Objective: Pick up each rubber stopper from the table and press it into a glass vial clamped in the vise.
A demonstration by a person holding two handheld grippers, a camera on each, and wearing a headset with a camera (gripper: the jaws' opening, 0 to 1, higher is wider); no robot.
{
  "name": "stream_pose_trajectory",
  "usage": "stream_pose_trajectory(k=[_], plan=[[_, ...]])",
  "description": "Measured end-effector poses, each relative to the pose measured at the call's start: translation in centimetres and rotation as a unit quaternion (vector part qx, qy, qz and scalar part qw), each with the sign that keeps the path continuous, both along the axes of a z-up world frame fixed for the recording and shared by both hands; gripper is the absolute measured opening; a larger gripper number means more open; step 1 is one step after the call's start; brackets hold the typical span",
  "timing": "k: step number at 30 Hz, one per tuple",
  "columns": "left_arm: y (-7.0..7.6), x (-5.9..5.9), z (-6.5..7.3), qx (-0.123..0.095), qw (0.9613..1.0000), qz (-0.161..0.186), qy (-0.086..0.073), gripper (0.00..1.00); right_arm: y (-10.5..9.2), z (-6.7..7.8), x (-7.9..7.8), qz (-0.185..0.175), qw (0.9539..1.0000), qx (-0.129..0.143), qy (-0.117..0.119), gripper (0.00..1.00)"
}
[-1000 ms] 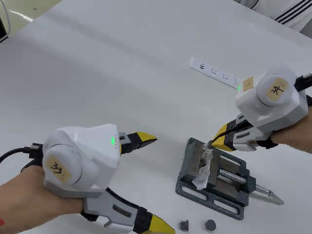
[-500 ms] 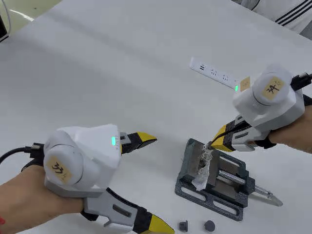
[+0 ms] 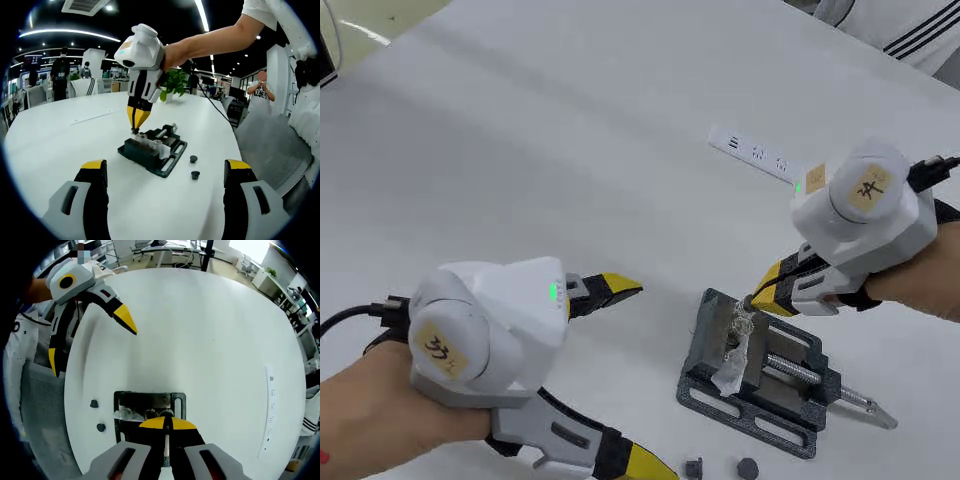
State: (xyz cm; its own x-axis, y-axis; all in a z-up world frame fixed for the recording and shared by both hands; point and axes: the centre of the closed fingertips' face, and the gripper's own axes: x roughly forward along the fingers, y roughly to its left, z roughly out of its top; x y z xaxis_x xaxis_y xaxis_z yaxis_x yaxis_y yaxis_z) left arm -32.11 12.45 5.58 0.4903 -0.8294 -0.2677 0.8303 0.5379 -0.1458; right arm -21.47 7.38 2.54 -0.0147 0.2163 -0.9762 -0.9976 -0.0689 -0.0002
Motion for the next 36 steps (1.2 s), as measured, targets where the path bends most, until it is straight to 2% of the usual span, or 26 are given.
stream_pose_trajectory(k=[8,25,36], plan=[[-0.09,0.05,0.14,-0.001,1.0,0.001,-0.001,0.96,-0.11,-0.1,-0.06,0.003,0.9999,-0.005,-0.014,0.0],[-0.03,0.17,0.02,-0.005,1.0,0.003,-0.002,0.96,-0.04,0.0,-0.1,-0.008,0.9992,0.018,-0.033,0.0],[-0.19,0.24,0.26,-0.005,1.0,0.005,-0.003,0.96,-0.17,-0.08,-0.11,0.001,0.9988,0.023,-0.042,0.0]])
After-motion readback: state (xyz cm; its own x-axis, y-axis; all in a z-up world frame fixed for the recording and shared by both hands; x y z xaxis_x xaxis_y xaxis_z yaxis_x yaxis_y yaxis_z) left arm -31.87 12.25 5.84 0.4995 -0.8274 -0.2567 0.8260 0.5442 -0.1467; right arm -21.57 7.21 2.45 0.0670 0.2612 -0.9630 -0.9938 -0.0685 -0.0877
